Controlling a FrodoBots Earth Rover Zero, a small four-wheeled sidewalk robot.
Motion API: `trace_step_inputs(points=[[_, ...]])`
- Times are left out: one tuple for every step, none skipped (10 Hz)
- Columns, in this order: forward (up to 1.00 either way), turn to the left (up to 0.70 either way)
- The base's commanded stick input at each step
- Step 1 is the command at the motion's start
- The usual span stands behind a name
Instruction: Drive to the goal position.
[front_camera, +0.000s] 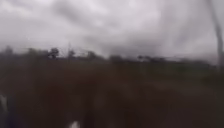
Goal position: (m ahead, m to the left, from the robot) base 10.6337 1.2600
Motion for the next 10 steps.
trace_step_inputs(points=[[0.7,0.0],[0.7,0.0],[0.7,0.0],[0.7,0.0],[0.7,0.0],[0.7,0.0],[0.7,0.0],[0.7,0.0],[0.7,0.0],[0.7,0.0]])
